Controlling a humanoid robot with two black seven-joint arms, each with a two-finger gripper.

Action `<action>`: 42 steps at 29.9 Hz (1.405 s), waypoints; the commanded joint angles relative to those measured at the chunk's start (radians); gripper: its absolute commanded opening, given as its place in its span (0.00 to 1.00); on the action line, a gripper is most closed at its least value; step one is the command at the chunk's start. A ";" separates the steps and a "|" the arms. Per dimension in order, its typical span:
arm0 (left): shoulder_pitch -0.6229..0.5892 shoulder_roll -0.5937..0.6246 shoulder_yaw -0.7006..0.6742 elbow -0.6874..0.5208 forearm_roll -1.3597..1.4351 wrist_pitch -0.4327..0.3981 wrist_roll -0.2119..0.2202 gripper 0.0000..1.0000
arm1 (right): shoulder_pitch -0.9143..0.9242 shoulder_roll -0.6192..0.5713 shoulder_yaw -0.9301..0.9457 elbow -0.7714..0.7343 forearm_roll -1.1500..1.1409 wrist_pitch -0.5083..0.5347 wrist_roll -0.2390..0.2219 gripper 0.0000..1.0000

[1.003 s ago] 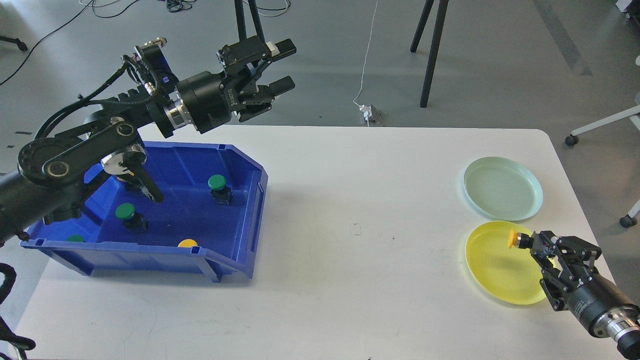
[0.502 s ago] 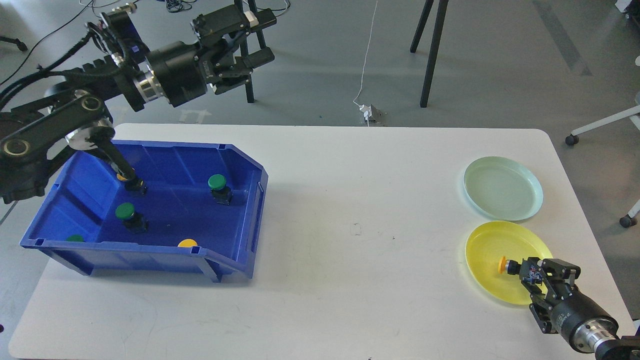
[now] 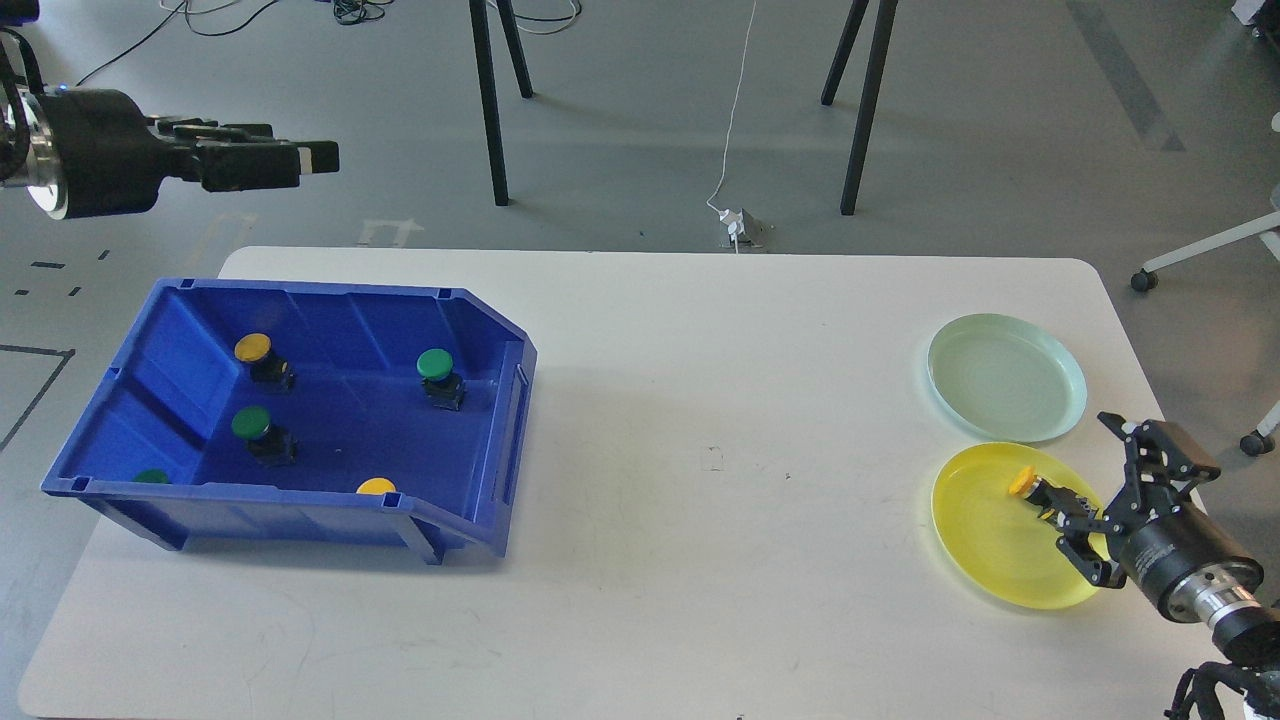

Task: Pass button and place on color plate
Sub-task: 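Raise the right gripper away from the yellow plate, then lower the left gripper into the bin and grasp a green button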

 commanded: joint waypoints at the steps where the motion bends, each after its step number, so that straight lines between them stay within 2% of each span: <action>1: 0.047 -0.012 0.045 -0.008 0.133 0.000 0.000 0.95 | 0.074 0.024 0.141 -0.010 0.105 0.118 -0.005 0.99; 7: 0.116 -0.094 0.134 0.030 0.329 0.000 0.000 0.95 | 0.192 0.015 0.153 -0.021 0.133 0.142 0.001 0.99; 24: 0.179 -0.245 0.176 0.357 0.337 0.000 0.000 0.94 | 0.183 0.026 0.136 -0.043 0.133 0.149 0.001 0.99; 30: 0.180 -0.252 0.182 0.378 0.340 0.000 0.000 0.94 | 0.179 0.026 0.135 -0.043 0.136 0.149 0.001 0.99; 42: 0.205 -0.321 0.182 0.509 0.339 0.000 0.000 0.93 | 0.174 0.026 0.135 -0.043 0.136 0.168 0.001 0.99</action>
